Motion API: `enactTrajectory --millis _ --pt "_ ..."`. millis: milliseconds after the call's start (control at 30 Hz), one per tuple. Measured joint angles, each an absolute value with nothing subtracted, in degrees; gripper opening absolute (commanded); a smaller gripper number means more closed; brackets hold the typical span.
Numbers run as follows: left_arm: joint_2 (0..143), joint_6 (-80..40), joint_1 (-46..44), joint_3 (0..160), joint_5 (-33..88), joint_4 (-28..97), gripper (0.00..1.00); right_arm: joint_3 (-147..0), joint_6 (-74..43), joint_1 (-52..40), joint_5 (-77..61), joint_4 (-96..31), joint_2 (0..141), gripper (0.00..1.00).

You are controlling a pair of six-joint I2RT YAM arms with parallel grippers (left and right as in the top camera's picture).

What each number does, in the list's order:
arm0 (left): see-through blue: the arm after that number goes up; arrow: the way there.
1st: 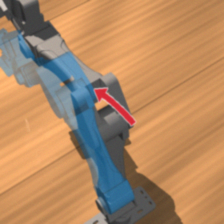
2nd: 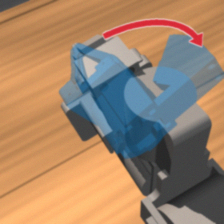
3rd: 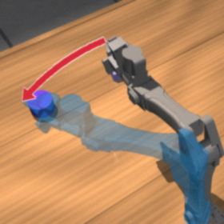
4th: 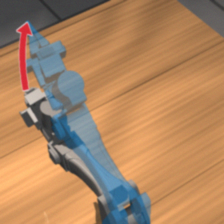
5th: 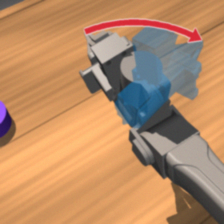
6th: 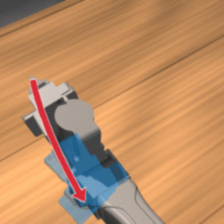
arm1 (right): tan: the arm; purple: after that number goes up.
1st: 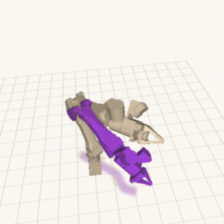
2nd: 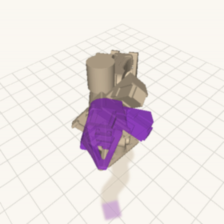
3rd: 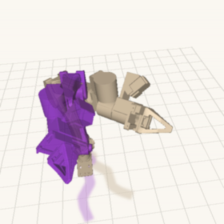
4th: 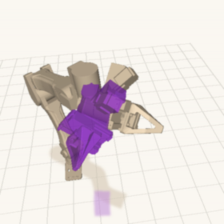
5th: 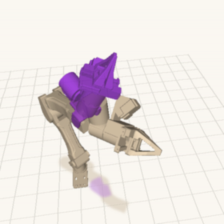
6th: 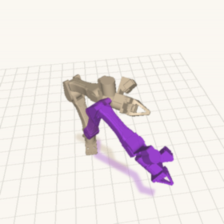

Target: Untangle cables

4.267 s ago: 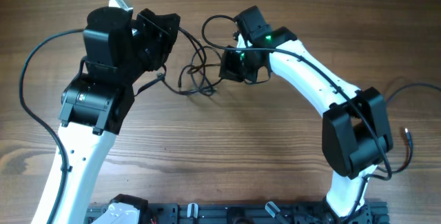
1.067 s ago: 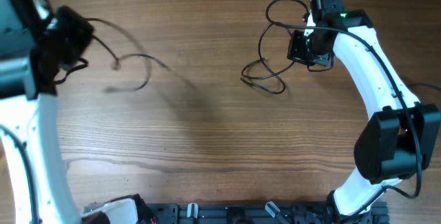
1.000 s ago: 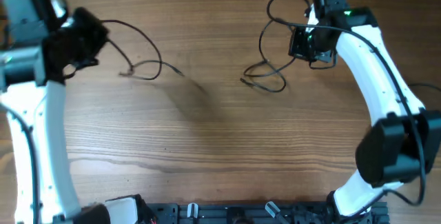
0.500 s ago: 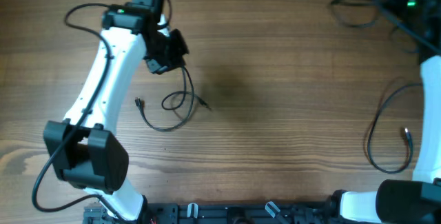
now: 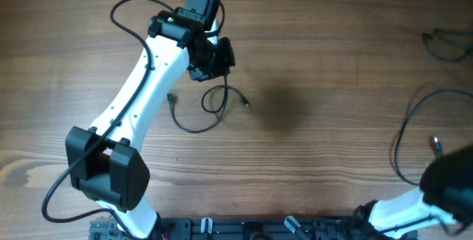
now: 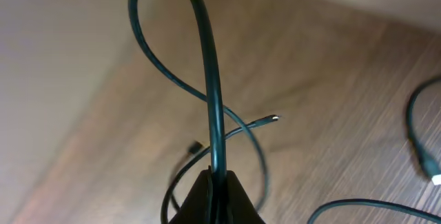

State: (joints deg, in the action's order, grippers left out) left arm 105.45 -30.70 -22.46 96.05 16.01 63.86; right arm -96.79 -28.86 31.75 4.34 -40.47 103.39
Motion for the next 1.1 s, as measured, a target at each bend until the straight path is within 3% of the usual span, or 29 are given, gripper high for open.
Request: enactTrajectory --millis 33,67,167,367,533,567,633,667,700,933,1100 --pt "105.4 -30.7 -22.9 96.1 16.0 63.6 0.07 -96.8 -29.0 32.0 4.4 -41.1 105.9 0.57" --pt "105.4 -30.7 -23.3 96.1 16.0 63.3 0.07 -96.8 -29.3 32.2 4.4 -41.8 107.9 0.77" --pt "105.4 -30.7 -23.8 96.1 16.0 62.9 0.07 -96.8 -30.0 32.6 4.6 -43.8 109.3 1.00" --pt "105.4 -30.7 -23.9 96.1 16.0 62.9 0.11 -97.0 -30.2 33.5 2.5 -48.9 106.1 1.00" --pt "105.4 -30.7 -23.9 96.1 16.0 62.1 0.23 -99.9 -29.4 33.2 -8.8 -53.3 93.8 1.00" --pt "105.4 -30.7 -23.9 96.1 16.0 61.8 0.30 -100.4 -28.7 32.8 -11.0 -54.0 92.5 1.00" --pt "105.4 -30.8 -23.9 96.1 16.1 61.2 0.67 -100.6 -27.0 31.0 -16.5 -55.6 91.3 0.99" --pt "105.4 -30.7 -23.9 96.1 16.1 61.1 0.90 -100.6 -26.4 29.6 -18.5 -56.5 91.3 0.99" --pt "105.4 -30.7 -23.9 96.1 16.1 61.1 1.00 -100.6 -25.6 27.6 -20.4 -58.1 91.6 0.99" --pt "105.4 -31.0 -22.0 96.1 16.3 60.0 1.00 -100.4 -22.4 9.2 -22.6 -61.5 91.8 0.98" --pt "105.3 -35.1 -11.0 96.1 16.2 59.5 1.00 -98.5 -22.4 -2.9 -20.3 -62.4 93.7 0.97"
